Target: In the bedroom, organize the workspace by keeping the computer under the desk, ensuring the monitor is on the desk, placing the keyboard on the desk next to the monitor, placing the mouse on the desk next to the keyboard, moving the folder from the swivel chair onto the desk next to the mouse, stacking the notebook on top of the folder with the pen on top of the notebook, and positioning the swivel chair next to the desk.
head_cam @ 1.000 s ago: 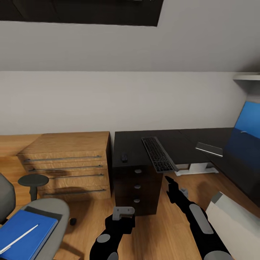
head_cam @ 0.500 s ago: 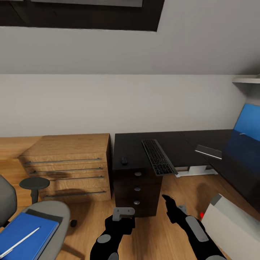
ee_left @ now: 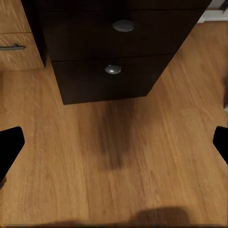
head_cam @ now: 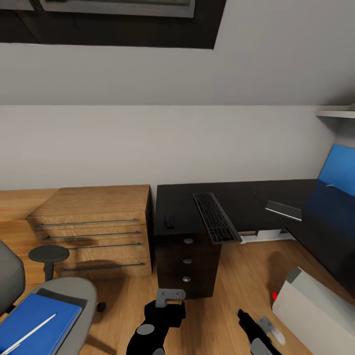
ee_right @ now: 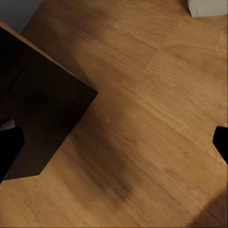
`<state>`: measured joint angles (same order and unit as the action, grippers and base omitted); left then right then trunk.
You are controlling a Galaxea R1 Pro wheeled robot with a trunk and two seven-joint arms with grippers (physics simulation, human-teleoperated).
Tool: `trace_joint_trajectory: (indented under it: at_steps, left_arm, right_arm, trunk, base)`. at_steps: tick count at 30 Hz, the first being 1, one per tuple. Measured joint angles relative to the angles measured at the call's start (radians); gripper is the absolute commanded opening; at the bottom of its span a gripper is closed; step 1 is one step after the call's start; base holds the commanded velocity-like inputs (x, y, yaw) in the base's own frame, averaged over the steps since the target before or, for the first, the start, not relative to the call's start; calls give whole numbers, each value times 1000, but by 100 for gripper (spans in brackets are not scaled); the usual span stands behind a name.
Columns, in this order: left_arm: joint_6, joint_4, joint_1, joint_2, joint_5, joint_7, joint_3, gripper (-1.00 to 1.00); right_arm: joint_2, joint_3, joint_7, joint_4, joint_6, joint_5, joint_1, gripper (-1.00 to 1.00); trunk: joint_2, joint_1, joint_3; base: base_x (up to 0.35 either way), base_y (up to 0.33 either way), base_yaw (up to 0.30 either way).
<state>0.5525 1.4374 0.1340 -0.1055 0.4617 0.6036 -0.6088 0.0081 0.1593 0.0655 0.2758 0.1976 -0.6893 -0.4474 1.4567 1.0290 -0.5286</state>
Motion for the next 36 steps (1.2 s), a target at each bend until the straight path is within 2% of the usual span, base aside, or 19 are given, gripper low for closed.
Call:
trace_joint_trajectory:
  at_steps: [1,2,4,5,6,10,15,19,24,25,32,36]
  left_arm:
    - [0,-4,0,-3,0,0,0,100]
    - [0,-13,0,-9,0,0,1,100]
    - [0,-24,0,-16,0,-1,1,100]
    - [0,-46,0,-26,0,-1,2,100]
    - [-1,-57,0,-30,0,-2,2,100]
    - [-3,-80,0,-41,-1,-3,5,100]
    - [-6,-115,0,-46,-3,-4,7,100]
    - [-6,-123,0,-46,-5,-4,8,100]
    - [-7,-126,0,-47,-6,-5,8,100]
    - [-16,-127,0,-48,-5,-4,7,100]
    - [-38,-127,0,-47,-6,-6,6,100]
    - [-39,-127,0,-46,-6,-5,6,100]
  right_arm:
    - [1,-2,0,-26,61,11,0,100]
    - [1,-5,1,-74,171,27,0,100]
    - [3,-9,-1,-118,260,40,0,100]
    - [6,-7,-6,-175,353,53,0,100]
    - [9,-8,-8,-194,379,60,0,100]
    - [27,-9,-11,-217,413,75,0,100]
    - [34,-8,-11,-225,424,119,0,100]
    - [36,-8,-11,-226,426,135,0,100]
    - [46,-9,-11,-229,426,147,0,100]
    - [58,-16,-11,-234,428,178,0,100]
    - [63,-16,-10,-236,428,249,0,100]
    - [64,-15,-9,-237,428,251,0,100]
  trunk:
    - [-7,-4,3]
    - [-14,-8,6]
    - [-28,-15,13]
    - [-35,-19,16]
    - [-42,-23,19]
    - [-70,-38,31]
    - [-105,-58,47]
    - [-133,-73,60]
    - [-133,-73,60]
    - [-133,-73,60]
    - [-133,-73,60]
    - [-133,-73,60]
  base:
    - [0,0,0]
    - [0,0,0]
    - [0,0,0]
    - [0,0,0]
    - [0,0,0]
    - [0,0,0]
    - [0,0,0]
    - [0,0,0]
    - [0,0,0]
    - [0,0,0]
    - [0,-73,40]
    - [0,-285,222]
